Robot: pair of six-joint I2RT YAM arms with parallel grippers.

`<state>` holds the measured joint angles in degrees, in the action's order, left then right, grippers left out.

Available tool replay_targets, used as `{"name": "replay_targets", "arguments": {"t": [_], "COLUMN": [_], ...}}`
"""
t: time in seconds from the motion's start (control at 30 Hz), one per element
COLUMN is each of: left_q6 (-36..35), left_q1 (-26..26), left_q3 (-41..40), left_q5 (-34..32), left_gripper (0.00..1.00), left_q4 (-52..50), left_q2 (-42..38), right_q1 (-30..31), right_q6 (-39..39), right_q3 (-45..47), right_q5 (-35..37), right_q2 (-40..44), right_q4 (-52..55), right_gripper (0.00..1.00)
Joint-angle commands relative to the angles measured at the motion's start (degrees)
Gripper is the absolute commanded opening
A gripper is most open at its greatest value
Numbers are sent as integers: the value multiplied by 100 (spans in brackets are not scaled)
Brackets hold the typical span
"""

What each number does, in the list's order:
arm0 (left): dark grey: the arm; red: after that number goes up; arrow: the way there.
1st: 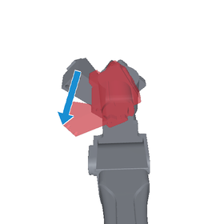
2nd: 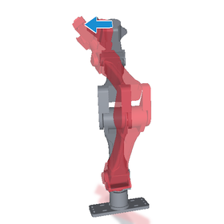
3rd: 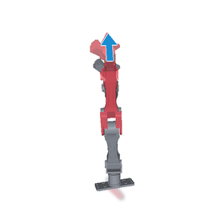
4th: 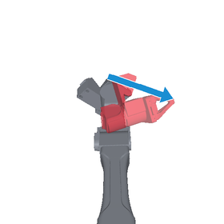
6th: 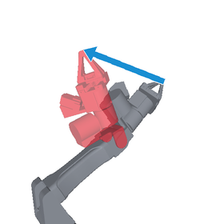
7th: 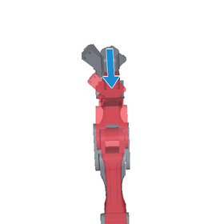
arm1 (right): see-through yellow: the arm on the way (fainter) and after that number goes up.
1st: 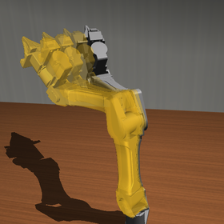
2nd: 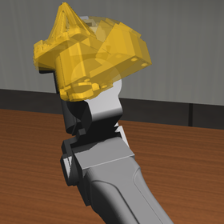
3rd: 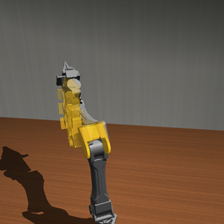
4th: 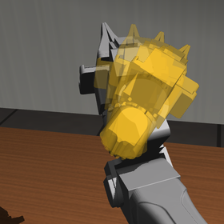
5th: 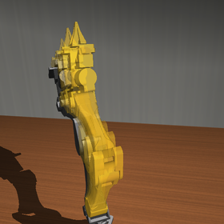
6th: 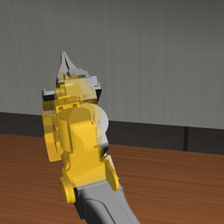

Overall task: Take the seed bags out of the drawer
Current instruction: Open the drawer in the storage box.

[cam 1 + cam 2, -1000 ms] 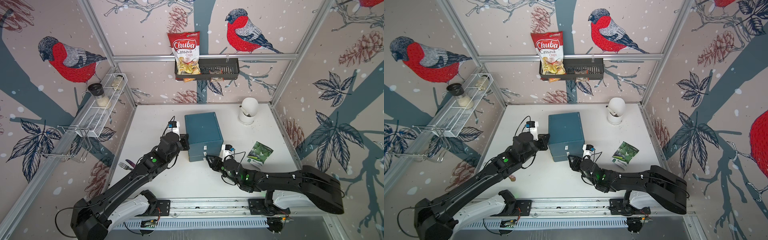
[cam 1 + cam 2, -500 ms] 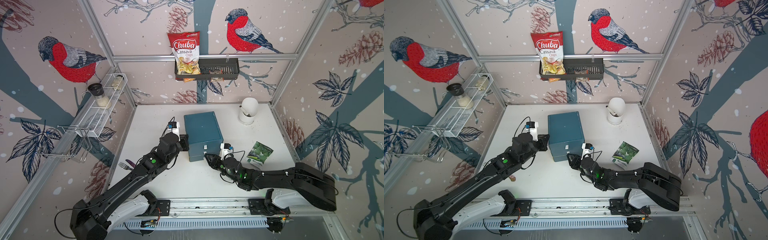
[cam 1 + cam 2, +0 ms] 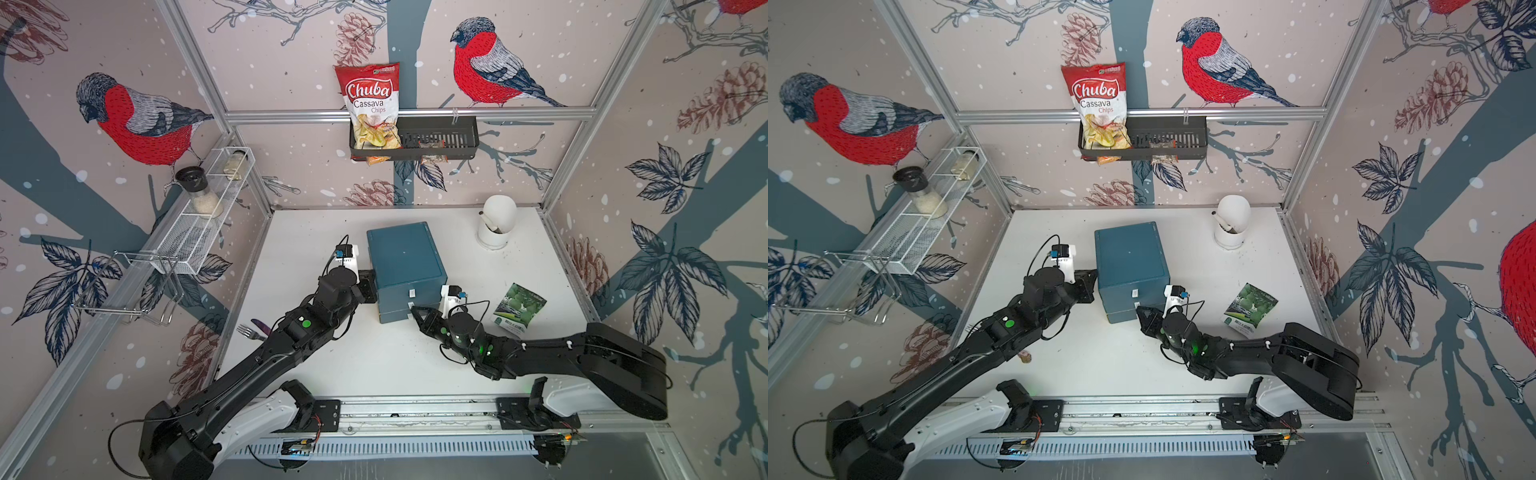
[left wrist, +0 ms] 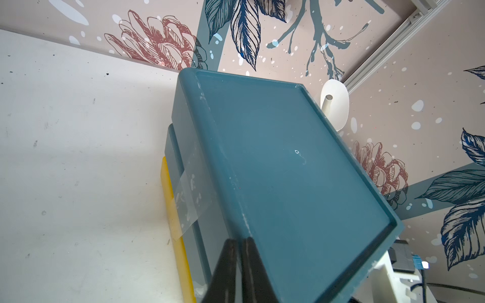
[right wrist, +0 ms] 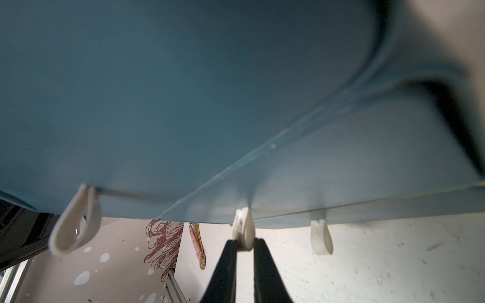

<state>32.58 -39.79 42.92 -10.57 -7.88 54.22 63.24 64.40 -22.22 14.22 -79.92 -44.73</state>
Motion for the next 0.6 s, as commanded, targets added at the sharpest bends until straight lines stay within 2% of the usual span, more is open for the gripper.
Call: {"name": "replay_targets", "arguments": {"t": [0.0, 0.07, 0.2, 0.37, 0.43, 0.57], "left_q6": [-102, -93, -75, -22, 34, 191], "left_q1": [15, 15, 18, 32, 59, 126], "left_q3": [-52, -80, -116, -108, -108, -116], "left_q5": [94, 104, 107, 29, -13, -102], "left_gripper": [11, 11, 10, 13, 18, 42], "left_q4": [-161, -159, -158, -223, -270, -328], "left_q2": [-15, -25, -51, -69, -87, -130], "right_q1": [-19, -60, -93, 11, 169, 383], "right_q6": [-31, -13, -46, -91, -97, -96], "right_q3": [-11, 15, 11, -165, -251, -335], "right_q5": [-42, -79, -169, -117, 59, 103], "right_q2": [-12, -22, -75, 49, 165, 253], "right_q4": [-159, -192, -238, 312, 671, 1031], "right_gripper": [16, 14, 0, 0, 0, 0]}}
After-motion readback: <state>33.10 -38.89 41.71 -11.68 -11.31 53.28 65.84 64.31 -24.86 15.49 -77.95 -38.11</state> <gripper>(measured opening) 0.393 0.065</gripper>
